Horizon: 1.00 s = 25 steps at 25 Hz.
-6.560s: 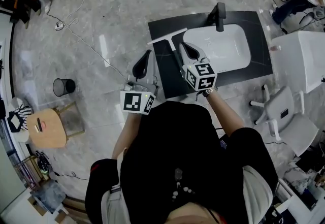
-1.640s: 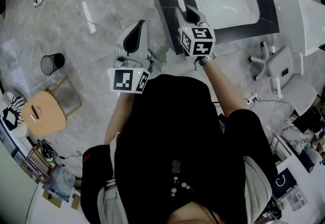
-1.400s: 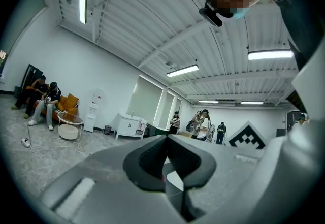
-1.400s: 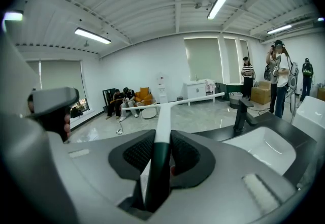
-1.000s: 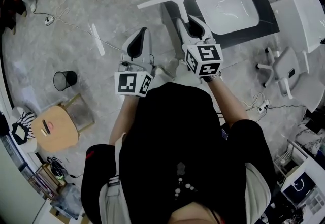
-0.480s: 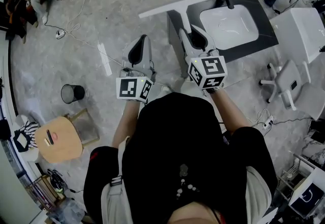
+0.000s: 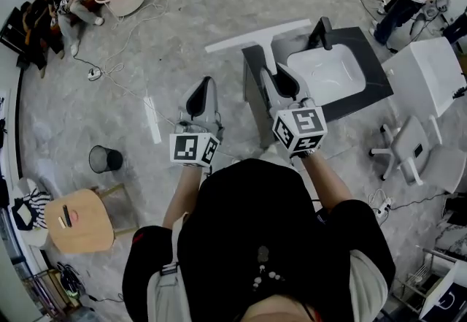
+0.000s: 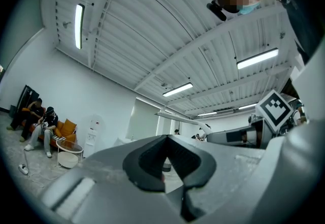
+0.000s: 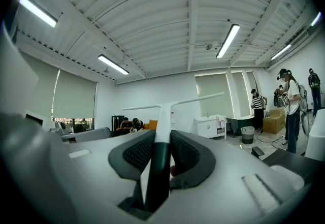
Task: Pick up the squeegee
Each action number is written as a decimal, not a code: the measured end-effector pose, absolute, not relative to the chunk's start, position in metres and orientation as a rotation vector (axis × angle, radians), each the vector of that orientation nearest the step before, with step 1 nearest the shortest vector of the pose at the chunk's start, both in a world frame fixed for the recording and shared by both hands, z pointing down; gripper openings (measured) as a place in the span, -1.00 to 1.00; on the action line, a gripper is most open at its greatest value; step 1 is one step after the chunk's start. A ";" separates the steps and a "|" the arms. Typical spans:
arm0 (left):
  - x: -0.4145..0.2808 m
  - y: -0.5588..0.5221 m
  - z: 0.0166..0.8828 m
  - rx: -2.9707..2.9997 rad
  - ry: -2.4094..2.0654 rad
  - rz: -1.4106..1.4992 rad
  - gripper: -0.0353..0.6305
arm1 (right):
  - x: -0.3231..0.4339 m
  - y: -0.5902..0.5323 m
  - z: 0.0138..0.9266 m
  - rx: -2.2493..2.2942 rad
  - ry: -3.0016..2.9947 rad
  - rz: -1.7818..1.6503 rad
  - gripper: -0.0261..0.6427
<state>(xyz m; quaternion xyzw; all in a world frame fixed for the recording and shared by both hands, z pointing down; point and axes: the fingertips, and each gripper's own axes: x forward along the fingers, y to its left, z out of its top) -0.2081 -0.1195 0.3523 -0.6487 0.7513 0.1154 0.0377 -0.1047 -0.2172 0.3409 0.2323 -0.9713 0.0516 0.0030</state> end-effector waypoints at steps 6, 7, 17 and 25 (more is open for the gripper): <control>-0.211 -0.121 0.341 -1.997 2.270 0.356 -0.89 | -0.106 -0.214 0.327 0.736 -3.080 0.148 -0.63; -0.212 -0.122 0.339 -1.999 2.265 0.352 -0.89 | -0.107 -0.213 0.325 0.738 -3.082 0.146 -0.63; -0.212 -0.117 0.338 -2.003 2.248 0.322 -0.89 | -0.104 -0.213 0.320 0.760 -3.106 0.151 -0.63; -0.201 -0.124 0.338 -2.022 2.230 0.313 -0.89 | -0.103 -0.212 0.324 0.729 -3.105 0.152 -0.63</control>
